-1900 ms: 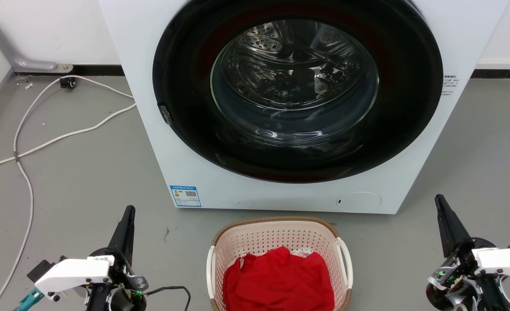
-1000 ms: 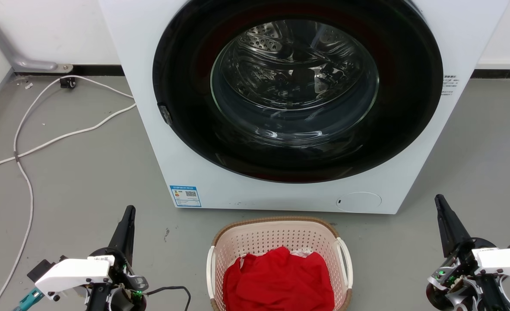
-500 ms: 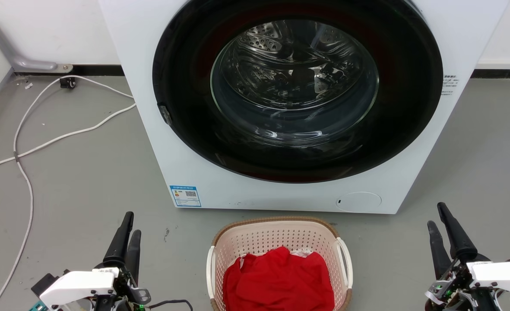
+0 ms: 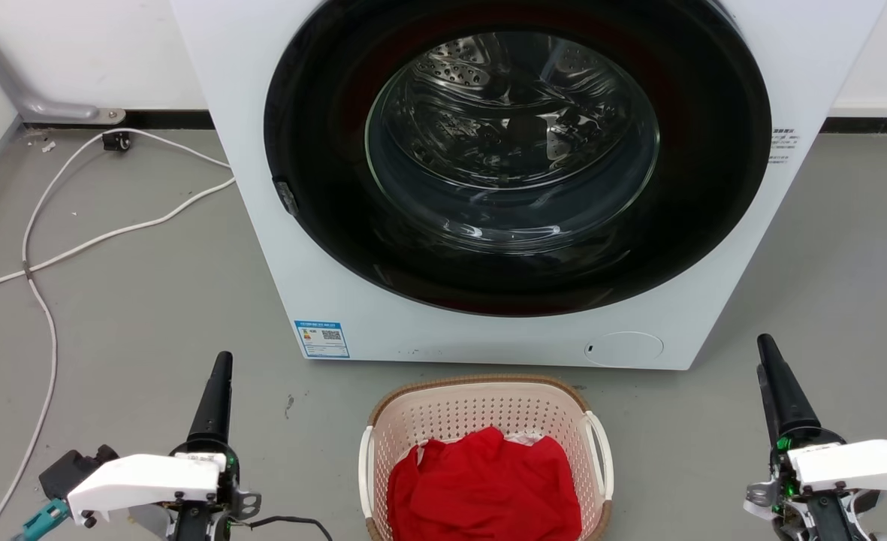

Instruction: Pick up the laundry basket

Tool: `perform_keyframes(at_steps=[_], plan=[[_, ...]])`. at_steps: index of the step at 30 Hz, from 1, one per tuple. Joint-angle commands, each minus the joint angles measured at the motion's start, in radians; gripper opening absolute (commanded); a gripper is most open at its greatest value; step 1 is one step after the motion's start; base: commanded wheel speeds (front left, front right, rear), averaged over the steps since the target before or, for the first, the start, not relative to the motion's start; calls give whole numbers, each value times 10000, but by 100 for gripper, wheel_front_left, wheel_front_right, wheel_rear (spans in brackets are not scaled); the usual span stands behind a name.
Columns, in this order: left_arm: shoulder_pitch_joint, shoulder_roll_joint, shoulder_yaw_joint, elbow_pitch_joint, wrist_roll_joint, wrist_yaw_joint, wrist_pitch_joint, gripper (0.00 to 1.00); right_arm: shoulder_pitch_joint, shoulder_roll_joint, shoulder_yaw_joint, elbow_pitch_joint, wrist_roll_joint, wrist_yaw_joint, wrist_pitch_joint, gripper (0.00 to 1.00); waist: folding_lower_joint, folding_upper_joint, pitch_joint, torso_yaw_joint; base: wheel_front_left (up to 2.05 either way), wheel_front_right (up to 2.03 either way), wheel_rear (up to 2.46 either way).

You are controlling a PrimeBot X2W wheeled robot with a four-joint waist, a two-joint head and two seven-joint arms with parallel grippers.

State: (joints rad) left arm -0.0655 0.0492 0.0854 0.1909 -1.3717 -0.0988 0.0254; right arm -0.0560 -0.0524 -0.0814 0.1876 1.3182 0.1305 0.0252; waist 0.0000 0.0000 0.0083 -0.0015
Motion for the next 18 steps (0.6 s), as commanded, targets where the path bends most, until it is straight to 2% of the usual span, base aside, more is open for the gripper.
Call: perform_keyframes(at_steps=[1, 18], plan=[[-40, 26, -64, -288, 472, 65, -114, 100, -21, -16, 71, -322, -564, 2, -123, 100, 0, 0, 5, -1, 0, 0, 0], [220, 25, -783, -836, 3863, 683, -779, 100, 270, -8, 525, -880, -4428, 2, -784, 100, 0, 0, 44, -4, 0, 0, 0]])
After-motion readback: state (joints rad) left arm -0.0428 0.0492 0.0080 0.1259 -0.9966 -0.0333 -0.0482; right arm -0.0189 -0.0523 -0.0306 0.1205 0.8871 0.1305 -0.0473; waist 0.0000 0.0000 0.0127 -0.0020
